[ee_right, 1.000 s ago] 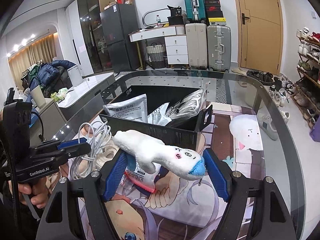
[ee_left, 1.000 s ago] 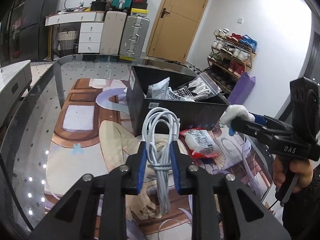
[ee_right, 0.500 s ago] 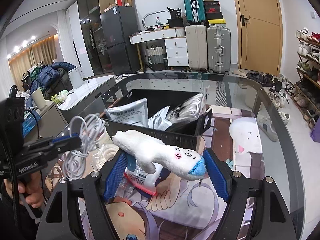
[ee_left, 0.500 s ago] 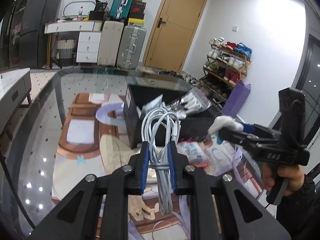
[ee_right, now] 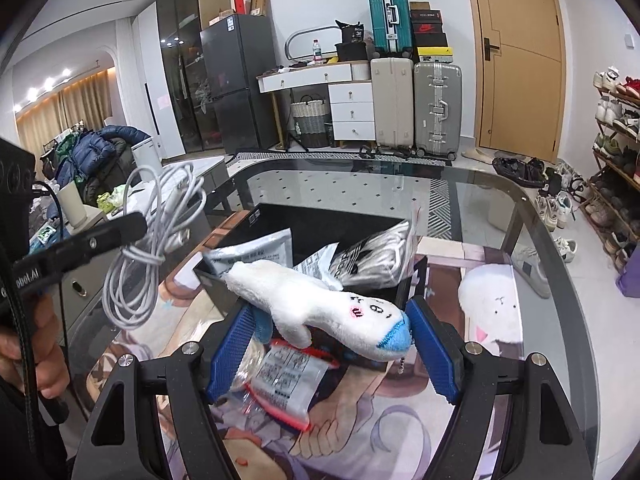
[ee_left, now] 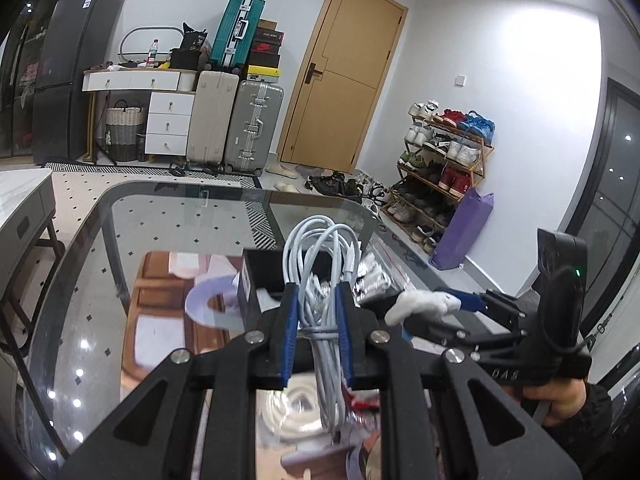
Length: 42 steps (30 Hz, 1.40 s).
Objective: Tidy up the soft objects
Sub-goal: 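Carry the cable with the left gripper while the right carries the plush toy into the box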
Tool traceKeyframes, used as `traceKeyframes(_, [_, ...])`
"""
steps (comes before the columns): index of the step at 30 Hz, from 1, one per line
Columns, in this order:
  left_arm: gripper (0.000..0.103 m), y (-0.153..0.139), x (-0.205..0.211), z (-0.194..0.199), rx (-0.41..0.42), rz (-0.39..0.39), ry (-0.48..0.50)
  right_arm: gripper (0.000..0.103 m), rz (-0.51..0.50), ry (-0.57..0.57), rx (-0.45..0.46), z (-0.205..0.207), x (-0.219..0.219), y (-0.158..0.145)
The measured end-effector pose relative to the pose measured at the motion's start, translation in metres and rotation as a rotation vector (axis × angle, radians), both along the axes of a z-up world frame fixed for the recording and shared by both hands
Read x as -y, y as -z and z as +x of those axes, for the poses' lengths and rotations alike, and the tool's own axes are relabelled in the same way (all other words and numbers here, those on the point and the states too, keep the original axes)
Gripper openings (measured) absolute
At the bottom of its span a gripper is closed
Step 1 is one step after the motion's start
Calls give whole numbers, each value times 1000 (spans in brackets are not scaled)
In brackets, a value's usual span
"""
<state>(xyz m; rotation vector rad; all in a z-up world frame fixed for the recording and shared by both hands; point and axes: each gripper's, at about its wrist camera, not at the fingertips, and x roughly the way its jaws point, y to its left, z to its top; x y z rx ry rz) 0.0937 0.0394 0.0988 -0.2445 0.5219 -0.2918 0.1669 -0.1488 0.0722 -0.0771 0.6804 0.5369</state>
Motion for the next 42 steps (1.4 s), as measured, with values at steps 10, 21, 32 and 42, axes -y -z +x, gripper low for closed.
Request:
traceKeyframes(10, [16,-14,-4,44,27,5,2,78,-25,7,8,27,-12,-4])
traceKeyframes(21, [16,-5,3,89,13,46,3,78,-83,-12,12,36,-24,3])
traceKeyframes(32, [13,21,21,107,-46,125,31,78,-98,-20,8,42,-27,7])
traceKeyframes(42, [15,36,33,92,-94,151,72,80,-96,-21,12,46,-28,8])
